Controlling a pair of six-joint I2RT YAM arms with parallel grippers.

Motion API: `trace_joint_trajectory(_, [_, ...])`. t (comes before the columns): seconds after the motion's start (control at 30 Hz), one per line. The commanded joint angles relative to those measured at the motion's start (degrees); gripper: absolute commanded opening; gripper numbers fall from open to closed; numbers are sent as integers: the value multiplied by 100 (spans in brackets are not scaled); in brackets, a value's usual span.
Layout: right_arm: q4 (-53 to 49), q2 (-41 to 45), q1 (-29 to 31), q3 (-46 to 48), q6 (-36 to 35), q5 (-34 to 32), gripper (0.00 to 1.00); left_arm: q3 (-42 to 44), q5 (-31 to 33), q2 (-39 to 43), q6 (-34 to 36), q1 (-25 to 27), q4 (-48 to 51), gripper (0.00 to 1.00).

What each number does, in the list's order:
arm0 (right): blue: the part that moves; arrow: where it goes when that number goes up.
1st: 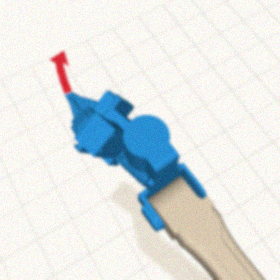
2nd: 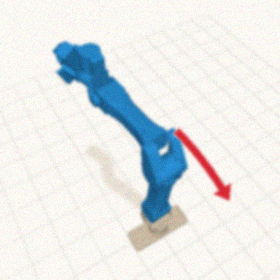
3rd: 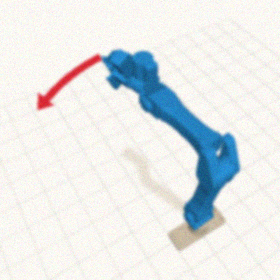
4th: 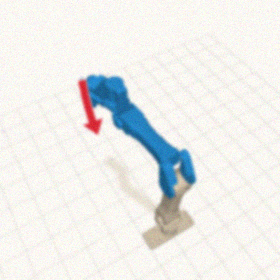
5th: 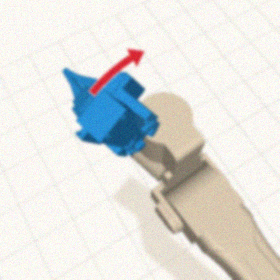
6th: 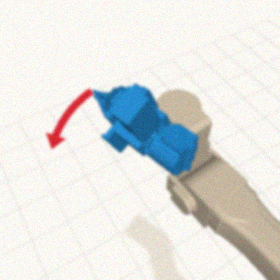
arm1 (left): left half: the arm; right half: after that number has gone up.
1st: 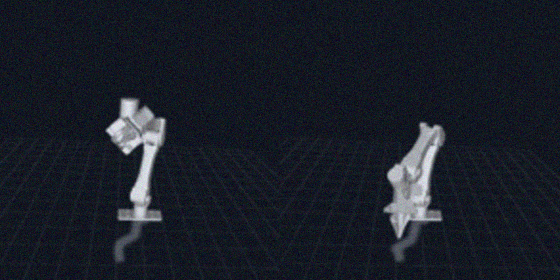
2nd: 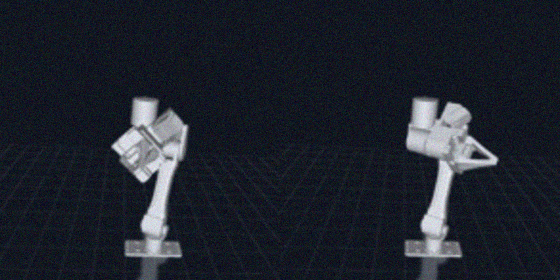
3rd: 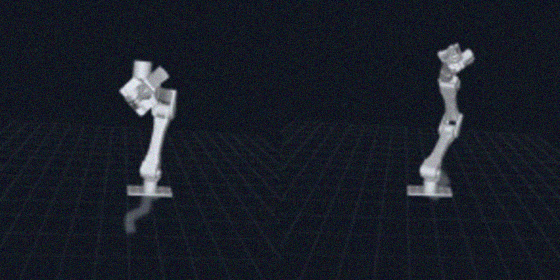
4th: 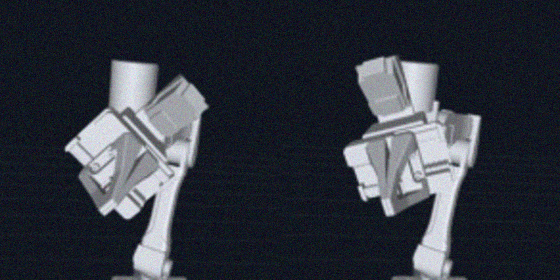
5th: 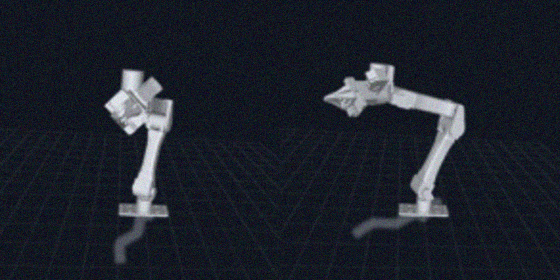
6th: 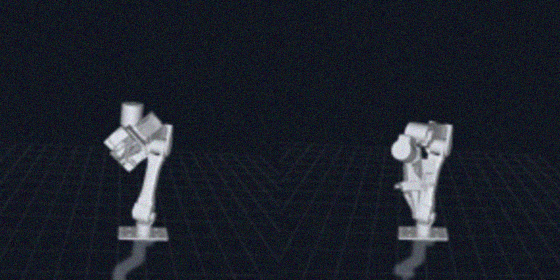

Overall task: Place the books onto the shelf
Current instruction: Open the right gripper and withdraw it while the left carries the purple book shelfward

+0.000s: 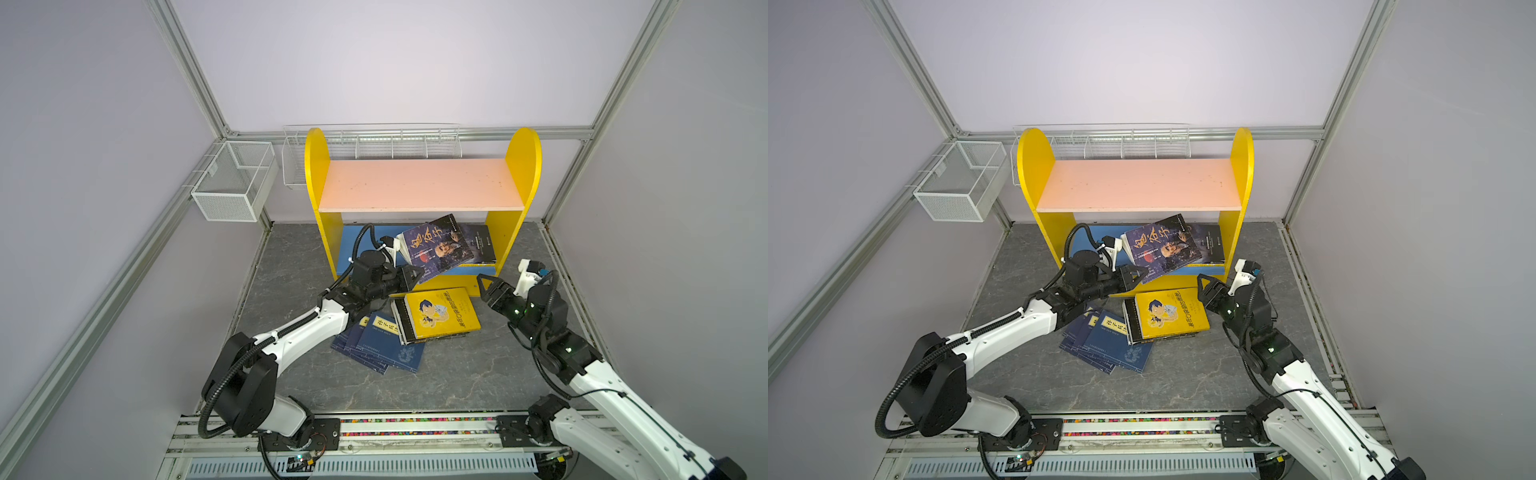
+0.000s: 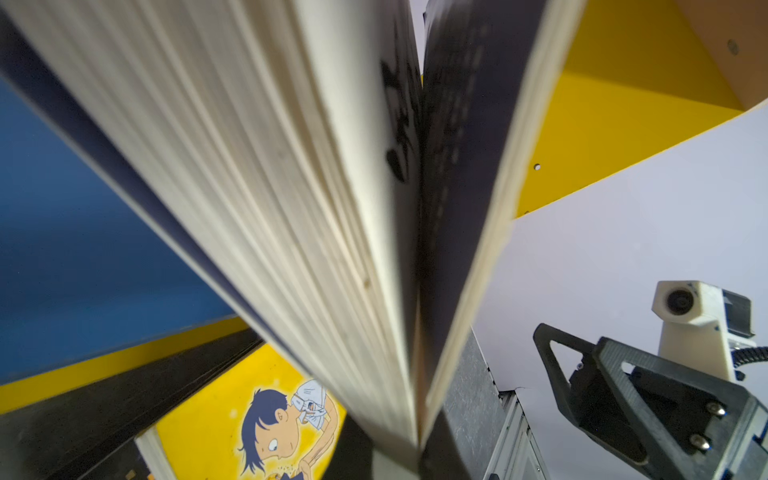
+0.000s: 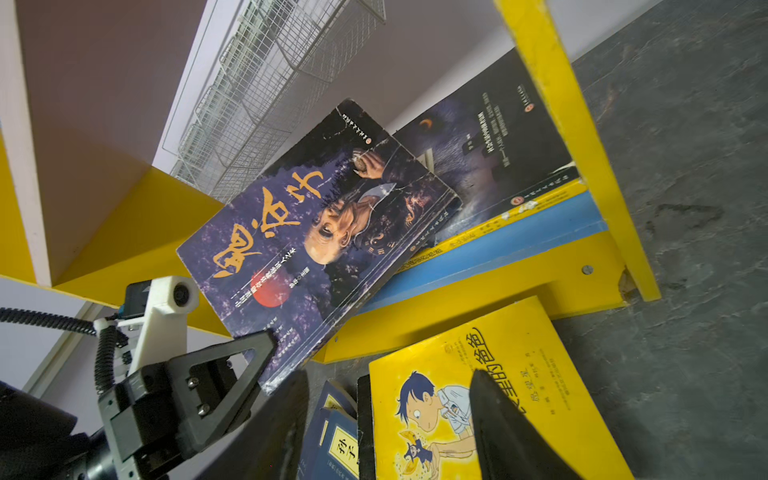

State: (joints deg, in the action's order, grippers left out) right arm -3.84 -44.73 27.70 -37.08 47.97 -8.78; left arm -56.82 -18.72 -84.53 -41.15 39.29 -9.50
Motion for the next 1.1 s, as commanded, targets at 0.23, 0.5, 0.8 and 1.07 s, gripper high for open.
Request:
trace_joint_trajectory(0.23, [-476,167,-138,1,-282,-145,65,-1233,-1096,-672,603,-345,-36,0])
trace_joint_trajectory(0.5, [-692,176,-204,-98,-361,-167,65,-2106,-2166,-1275,1000,-640,791,0])
trace_joint_trajectory(0.8, [-806,216,-245,-90,-344,-126,65,-2676,-2329,-1834,1028,-703,846,0])
trace_joint_trajectory(1.07, [-917,282,-257,-72,-341,-175,66,-3110,-2431,-2275,1056,-705,1019,0])
